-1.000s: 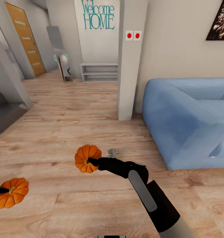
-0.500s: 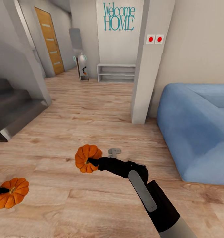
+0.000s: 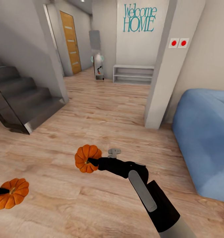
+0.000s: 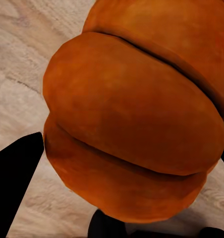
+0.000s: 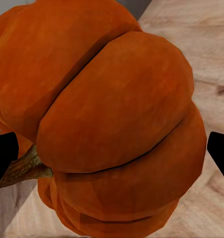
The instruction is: Place each of the two pumpkins and all three candles from the living room inside a cabinet in the living room (use any cabinet), then make sure every cabinet is closed, and position the cauldron so it is next to a table in the living room.
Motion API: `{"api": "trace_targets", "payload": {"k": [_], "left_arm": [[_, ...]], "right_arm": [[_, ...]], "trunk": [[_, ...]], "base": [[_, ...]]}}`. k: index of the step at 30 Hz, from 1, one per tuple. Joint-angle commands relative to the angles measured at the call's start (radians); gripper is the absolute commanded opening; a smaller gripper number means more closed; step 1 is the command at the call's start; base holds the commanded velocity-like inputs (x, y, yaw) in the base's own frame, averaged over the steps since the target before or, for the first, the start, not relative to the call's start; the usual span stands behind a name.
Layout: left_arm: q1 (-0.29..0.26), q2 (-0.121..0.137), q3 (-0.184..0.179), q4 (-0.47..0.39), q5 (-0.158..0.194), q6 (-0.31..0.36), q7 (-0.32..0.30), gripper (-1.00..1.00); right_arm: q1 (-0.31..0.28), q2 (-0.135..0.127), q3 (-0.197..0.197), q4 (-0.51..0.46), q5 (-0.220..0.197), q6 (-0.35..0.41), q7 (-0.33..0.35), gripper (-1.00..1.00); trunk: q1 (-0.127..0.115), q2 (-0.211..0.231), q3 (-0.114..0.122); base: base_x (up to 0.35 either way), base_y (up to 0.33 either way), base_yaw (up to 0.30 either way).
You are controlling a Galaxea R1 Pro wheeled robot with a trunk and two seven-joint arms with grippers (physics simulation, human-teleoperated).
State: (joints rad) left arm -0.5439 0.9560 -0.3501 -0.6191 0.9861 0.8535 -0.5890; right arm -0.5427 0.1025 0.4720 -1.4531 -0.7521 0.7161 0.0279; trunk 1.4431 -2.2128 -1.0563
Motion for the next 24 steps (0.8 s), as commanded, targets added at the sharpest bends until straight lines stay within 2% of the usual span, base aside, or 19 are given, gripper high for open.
{"api": "trace_targets", "payload": {"k": [1,6,7,10,15,19,24], "left_arm": [[-0.003,0.0,-0.006,0.001,0.008,0.004,-0.003,-1.0],[-0.002,-0.001,-0.008,0.001,0.008,0.003,0.013,-1.0],[-0.002,-0.002,-0.006,0.001,0.008,0.004,0.029,-1.0],[-0.003,-0.007,0.001,-0.007,0.01,0.004,0.127,-1.0],[-0.003,-0.041,0.003,-0.011,0.011,0.002,0.221,-1.0],[-0.004,-0.049,0.003,-0.011,0.013,0.0,0.25,-1.0],[-0.004,-0.05,0.005,-0.011,0.013,-0.001,0.257,-1.0]], "right_arm": [[0.0,0.0,-0.001,-0.001,-0.004,0.004,0.003,-1.0],[0.0,0.0,-0.001,-0.001,-0.004,0.005,0.003,-1.0],[0.0,0.0,-0.001,-0.001,-0.004,0.005,0.003,-1.0],[0.0,0.0,-0.001,-0.001,-0.004,0.005,0.003,-1.0],[0.0,0.0,-0.001,0.0,-0.004,0.005,0.002,-1.0],[0.0,0.0,-0.001,0.0,-0.004,0.005,0.001,-1.0],[0.0,0.0,-0.001,0.0,-0.004,0.006,0.0,-1.0]], "trunk": [[-0.004,0.007,0.002],[-0.023,0.042,0.018],[-0.027,0.049,0.021],[-0.039,0.07,0.031],[-0.058,0.105,0.046],[-0.073,0.133,0.059],[-0.092,0.168,0.075]], "base": [[0.0,0.0,0.288],[0.0,0.0,0.288],[0.0,0.0,0.288],[0.0,0.0,0.288],[0.0,0.0,0.289],[0.0,0.0,0.289],[0.0,0.0,0.288]]}}
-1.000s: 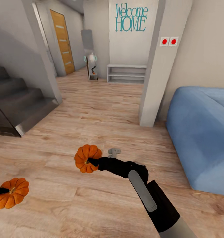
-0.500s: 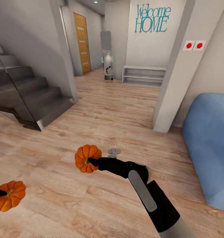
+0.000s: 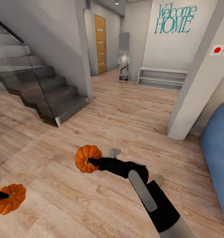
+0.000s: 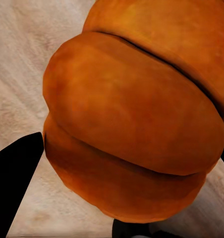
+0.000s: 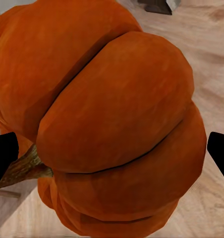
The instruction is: Place each of the two pumpkins and all three candles from the living room inside a cabinet in the living room (use any cabinet), then make sure every cabinet is closed, and position the cauldron so it is next to a table in the living room.
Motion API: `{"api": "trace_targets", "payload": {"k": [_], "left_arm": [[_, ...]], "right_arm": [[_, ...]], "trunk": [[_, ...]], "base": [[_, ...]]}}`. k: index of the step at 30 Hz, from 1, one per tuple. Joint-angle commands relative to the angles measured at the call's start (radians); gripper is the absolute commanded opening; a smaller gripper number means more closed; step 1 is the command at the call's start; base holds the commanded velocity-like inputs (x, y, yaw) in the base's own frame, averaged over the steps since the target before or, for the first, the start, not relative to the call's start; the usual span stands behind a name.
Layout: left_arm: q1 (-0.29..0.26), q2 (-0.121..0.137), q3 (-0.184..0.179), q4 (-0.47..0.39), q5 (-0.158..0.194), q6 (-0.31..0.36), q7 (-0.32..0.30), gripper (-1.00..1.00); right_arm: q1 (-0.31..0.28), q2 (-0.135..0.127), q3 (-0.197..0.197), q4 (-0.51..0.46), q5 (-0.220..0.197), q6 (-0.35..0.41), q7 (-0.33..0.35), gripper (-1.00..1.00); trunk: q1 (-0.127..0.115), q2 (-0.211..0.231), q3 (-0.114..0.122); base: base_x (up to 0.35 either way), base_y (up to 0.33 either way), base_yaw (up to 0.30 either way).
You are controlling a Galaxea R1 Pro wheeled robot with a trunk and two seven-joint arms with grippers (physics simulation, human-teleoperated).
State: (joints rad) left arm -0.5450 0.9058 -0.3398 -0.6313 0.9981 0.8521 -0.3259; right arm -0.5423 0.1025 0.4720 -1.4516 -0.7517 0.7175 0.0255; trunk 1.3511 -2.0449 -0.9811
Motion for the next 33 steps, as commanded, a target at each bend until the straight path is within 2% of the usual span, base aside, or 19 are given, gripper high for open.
{"api": "trace_targets", "payload": {"k": [1,9,33], "left_arm": [[-0.003,0.001,-0.004,0.001,0.001,0.001,-0.006,-1.0],[-0.003,0.006,-0.002,0.006,-0.001,-0.001,-0.008,-1.0],[-0.003,0.005,-0.004,0.01,-0.001,-0.001,-0.007,-1.0]], "right_arm": [[0.0,0.0,-0.001,-0.001,-0.004,0.005,0.002,-1.0],[0.0,0.001,-0.001,0.023,-0.005,0.003,-0.039,-1.0],[0.001,0.003,0.0,0.058,-0.005,0.002,-0.042,-1.0]], "trunk": [[-0.004,0.007,0.002],[-0.035,0.063,0.027],[-0.127,0.231,0.103]], "base": [[0.0,0.0,0.288],[0.0,0.0,0.289],[0.0,0.0,0.289]]}}
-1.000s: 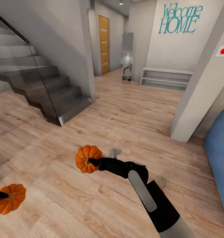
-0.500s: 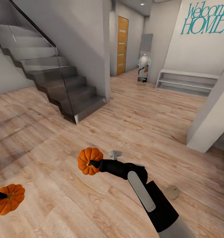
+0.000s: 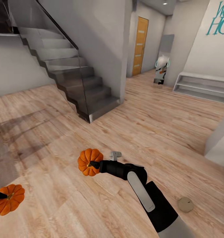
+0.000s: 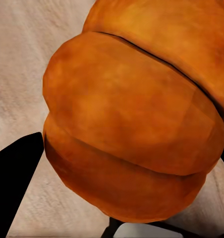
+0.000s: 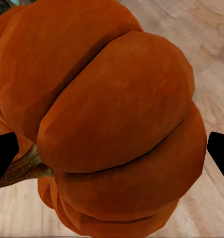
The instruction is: Place each of the two pumpkins and all three candles from the living room inside a cabinet in the living room (use any cabinet), then make sure every cabinet is closed, and position the cauldron so it is next to a table in the living room.
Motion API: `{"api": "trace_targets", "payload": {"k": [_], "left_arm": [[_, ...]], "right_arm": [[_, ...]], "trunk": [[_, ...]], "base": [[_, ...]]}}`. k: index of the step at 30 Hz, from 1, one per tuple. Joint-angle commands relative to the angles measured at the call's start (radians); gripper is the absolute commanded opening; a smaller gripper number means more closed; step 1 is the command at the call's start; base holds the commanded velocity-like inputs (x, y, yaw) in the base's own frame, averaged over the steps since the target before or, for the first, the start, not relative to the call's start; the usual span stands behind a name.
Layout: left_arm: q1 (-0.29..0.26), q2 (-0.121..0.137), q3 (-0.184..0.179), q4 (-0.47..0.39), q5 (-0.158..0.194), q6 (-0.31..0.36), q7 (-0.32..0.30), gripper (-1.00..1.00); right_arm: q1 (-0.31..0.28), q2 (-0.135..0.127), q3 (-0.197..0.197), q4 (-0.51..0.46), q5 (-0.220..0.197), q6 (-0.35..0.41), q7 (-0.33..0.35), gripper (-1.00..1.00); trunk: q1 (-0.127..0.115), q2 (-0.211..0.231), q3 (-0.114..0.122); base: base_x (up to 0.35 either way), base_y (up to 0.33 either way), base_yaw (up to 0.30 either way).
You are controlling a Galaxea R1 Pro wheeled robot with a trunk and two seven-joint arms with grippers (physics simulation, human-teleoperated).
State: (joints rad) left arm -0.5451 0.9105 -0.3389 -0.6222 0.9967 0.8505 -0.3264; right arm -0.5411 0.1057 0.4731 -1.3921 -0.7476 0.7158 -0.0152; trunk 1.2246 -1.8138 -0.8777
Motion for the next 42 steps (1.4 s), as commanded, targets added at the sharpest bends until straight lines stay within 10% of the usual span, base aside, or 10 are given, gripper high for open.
{"api": "trace_targets", "payload": {"k": [1,24,31,35,42], "left_arm": [[-0.003,0.001,-0.005,0.001,0.0,0.001,-0.006,-1.0],[-0.002,-0.006,-0.008,-0.008,-0.001,0.0,-0.003,-1.0],[-0.002,-0.067,-0.012,-0.03,-0.003,0.0,0.04,-1.0],[-0.003,-0.111,-0.008,-0.079,0.005,0.002,0.208,-1.0],[-0.003,-0.149,-0.009,-0.089,0.004,0.001,0.267,-1.0]], "right_arm": [[-0.001,0.0,-0.001,-0.001,-0.009,0.004,-0.002,-1.0],[0.0,-0.002,-0.001,0.006,-0.009,-0.016,-0.002,-1.0],[-0.002,-0.003,-0.002,0.023,-0.006,-0.016,-0.011,-1.0],[-0.001,-0.003,-0.002,0.023,-0.008,-0.019,-0.101,-1.0],[-0.002,0.0,-0.001,0.036,-0.007,-0.029,-0.23,-1.0]], "trunk": [[-0.004,0.007,0.002],[-0.092,0.168,0.088],[-0.119,0.217,0.117],[-0.134,0.245,0.133],[-0.161,0.294,0.163]], "base": [[0.0,0.0,0.289],[0.0,0.0,0.275],[0.0,0.0,0.253],[0.0,0.0,0.245],[0.0,0.0,0.241]]}}
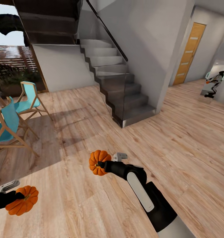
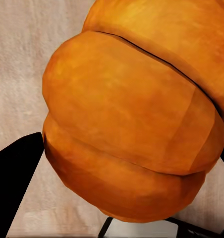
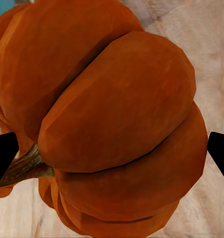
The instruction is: Place each of the two pumpkins and all three candles from the living room inside a cabinet in the living room (use any cabinet), then make sure every cabinet is closed, and position the cauldron so it is next to a table in the living room.
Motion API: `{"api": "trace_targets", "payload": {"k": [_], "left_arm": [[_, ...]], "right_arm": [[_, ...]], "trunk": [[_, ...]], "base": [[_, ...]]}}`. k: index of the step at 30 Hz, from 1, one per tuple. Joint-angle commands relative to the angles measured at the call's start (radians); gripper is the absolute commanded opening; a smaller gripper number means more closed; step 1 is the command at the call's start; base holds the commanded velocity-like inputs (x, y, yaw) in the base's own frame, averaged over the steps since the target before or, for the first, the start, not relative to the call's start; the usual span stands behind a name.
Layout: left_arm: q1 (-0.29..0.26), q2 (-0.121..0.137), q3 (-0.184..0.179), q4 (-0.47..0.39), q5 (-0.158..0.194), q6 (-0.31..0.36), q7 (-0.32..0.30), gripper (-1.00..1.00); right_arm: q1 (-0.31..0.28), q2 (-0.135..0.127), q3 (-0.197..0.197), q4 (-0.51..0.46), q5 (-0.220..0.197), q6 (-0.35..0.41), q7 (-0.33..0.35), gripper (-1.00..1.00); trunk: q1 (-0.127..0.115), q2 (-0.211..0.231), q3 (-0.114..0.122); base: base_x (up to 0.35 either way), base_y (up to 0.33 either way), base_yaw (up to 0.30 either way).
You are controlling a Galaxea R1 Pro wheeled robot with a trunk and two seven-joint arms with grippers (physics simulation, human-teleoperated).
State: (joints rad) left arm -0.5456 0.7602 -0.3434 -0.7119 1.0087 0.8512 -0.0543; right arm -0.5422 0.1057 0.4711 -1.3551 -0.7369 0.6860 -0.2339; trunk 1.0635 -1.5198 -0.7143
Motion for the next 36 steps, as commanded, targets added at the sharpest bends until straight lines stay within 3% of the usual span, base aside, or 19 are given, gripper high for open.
{"api": "trace_targets", "payload": {"k": [1,9,13,19,24,28,31,34,36], "left_arm": [[-0.002,-0.002,-0.005,0.0,-0.009,0.0,-0.004,-1.0],[-0.002,-0.005,-0.005,0.002,-0.012,-0.001,-0.002,-1.0],[-0.002,-0.005,-0.004,0.003,-0.012,-0.001,-0.002,-1.0],[-0.002,-0.005,-0.002,0.022,-0.013,-0.005,-0.002,-1.0],[-0.002,-0.005,-0.012,0.09,-0.014,-0.066,-0.003,-1.0],[-0.002,-0.005,-0.018,0.185,-0.039,-0.144,-0.004,-1.0],[-0.002,-0.006,-0.018,0.266,-0.081,-0.236,-0.004,-1.0],[-0.002,-0.017,-0.017,0.287,-0.09,-0.258,-0.004,-1.0],[-0.001,-0.039,-0.017,0.293,-0.091,-0.265,-0.004,-1.0]], "right_arm": [[-0.001,0.0,0.001,-0.001,-0.019,-0.001,-0.037,-1.0],[-0.001,-0.001,0.004,-0.009,-0.02,0.009,-0.089,-1.0],[-0.001,0.005,0.01,-0.011,-0.035,0.009,-0.187,-1.0],[-0.001,0.008,0.006,0.006,-0.072,0.017,-0.264,-1.0],[0.01,0.003,0.018,0.027,-0.074,0.008,-0.391,-1.0],[0.03,0.001,0.024,0.13,-0.066,-0.017,-0.413,-1.0],[0.035,0.001,0.07,0.229,-0.068,-0.1,-0.414,-1.0],[0.036,-0.001,0.134,0.31,-0.069,-0.189,-0.416,-1.0],[0.036,-0.003,0.174,0.382,-0.071,-0.263,-0.416,-1.0]], "trunk": [[-0.004,0.007,0.003],[-0.035,0.063,0.037],[-0.05,0.091,0.054],[-0.073,0.133,0.08],[-0.092,0.168,0.102],[-0.107,0.196,0.12],[-0.119,0.217,0.134],[-0.13,0.238,0.148],[-0.138,0.252,0.157]], "base": [[0.0,0.0,0.24],[0.0,0.0,0.238],[0.0,0.0,0.231],[0.0,0.0,0.229],[0.0,0.0,0.208],[0.0,0.0,0.176],[0.0,0.0,0.162],[0.0,0.0,0.159],[0.0,0.0,0.158]]}}
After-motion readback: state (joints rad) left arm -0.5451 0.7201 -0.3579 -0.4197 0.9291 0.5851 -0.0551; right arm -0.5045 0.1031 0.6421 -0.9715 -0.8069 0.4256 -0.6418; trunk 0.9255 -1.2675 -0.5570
